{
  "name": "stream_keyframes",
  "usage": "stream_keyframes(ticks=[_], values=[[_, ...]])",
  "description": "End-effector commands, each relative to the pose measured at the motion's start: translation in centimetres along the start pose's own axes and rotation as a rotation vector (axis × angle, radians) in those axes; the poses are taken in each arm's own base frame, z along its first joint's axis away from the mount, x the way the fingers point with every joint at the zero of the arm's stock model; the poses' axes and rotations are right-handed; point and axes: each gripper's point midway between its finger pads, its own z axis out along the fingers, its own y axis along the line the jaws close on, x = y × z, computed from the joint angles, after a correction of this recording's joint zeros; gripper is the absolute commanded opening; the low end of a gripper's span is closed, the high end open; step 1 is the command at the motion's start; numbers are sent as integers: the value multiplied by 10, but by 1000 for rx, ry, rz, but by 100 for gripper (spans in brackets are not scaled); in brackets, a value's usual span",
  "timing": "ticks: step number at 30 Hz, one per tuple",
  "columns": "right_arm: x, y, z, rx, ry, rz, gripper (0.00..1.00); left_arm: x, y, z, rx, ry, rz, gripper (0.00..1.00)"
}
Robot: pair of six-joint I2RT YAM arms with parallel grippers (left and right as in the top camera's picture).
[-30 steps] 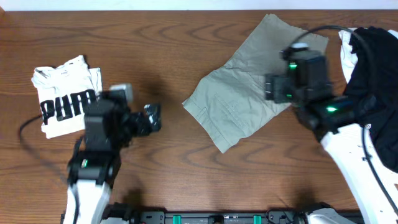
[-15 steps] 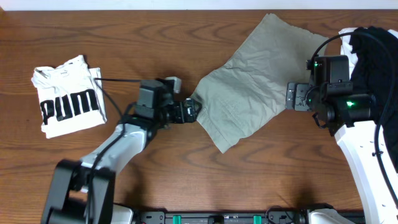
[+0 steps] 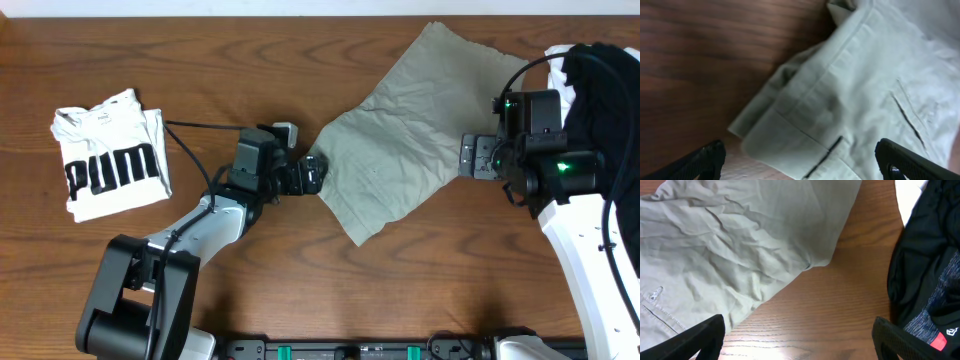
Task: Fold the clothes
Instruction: 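Reach the left gripper to the shorts' left edge and grasp it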
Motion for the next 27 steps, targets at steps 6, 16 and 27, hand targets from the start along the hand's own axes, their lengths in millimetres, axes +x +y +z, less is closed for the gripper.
stream_keyframes(ticks=[6,16,27], values=[[0,-3,0,6,5,7,92,-1,3,3,-43,-1,1,98],[4,-3,0,8,20,4,92,15,8,19,-49,42,1,98],[7,-4,0,10,30,3,93,7,-1,24,5,11,6,98]])
